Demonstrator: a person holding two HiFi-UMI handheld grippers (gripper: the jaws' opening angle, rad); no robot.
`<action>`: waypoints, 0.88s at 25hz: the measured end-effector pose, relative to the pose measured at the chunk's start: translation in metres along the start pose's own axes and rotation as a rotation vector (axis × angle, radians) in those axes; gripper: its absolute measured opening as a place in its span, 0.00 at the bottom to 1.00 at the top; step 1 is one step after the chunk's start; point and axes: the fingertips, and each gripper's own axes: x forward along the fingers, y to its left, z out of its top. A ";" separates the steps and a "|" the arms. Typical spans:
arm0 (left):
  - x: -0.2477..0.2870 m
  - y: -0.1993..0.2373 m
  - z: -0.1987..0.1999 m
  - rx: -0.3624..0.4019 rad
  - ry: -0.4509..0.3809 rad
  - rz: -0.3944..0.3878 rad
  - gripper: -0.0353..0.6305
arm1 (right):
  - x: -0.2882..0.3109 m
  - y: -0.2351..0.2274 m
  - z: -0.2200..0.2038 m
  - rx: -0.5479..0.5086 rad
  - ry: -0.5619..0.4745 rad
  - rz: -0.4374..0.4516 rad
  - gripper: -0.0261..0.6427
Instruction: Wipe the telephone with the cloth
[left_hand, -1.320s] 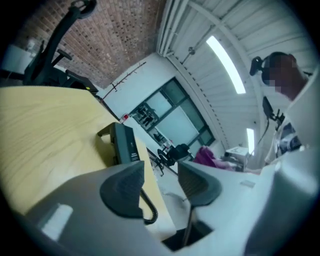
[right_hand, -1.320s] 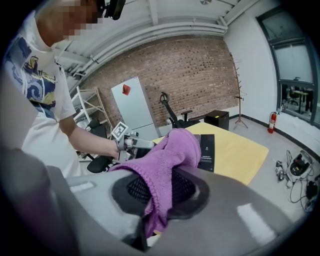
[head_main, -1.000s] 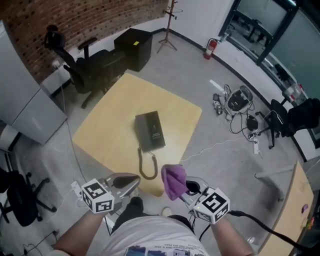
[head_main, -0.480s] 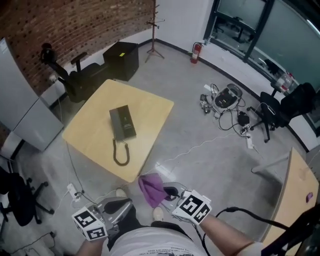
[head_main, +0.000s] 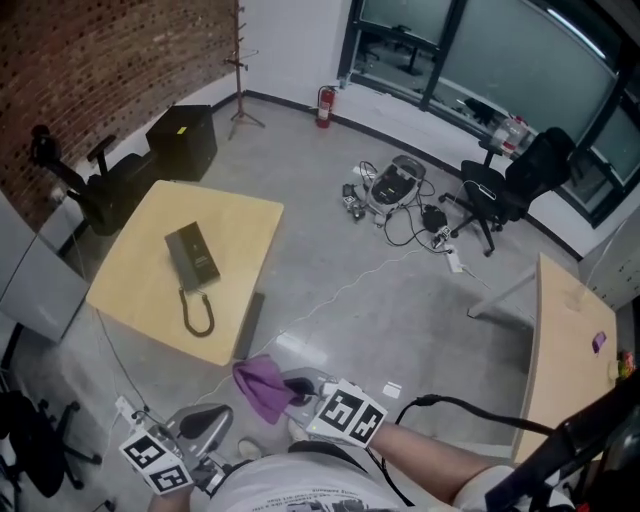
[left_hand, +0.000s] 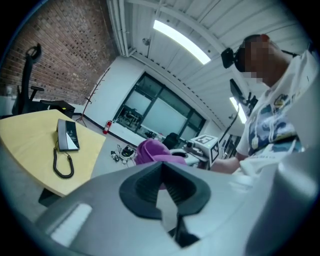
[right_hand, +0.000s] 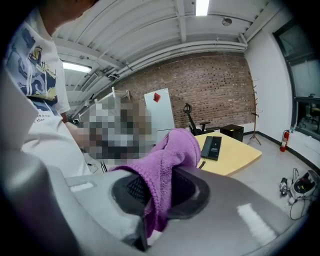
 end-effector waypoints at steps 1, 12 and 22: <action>-0.002 -0.001 0.001 0.003 0.003 -0.009 0.06 | 0.000 0.002 0.002 0.000 -0.002 -0.007 0.10; -0.024 -0.008 0.006 0.038 0.019 -0.054 0.06 | 0.008 0.038 0.013 -0.009 -0.003 -0.036 0.10; -0.040 -0.011 -0.004 0.038 0.027 -0.082 0.06 | 0.013 0.060 0.017 -0.019 0.004 -0.054 0.10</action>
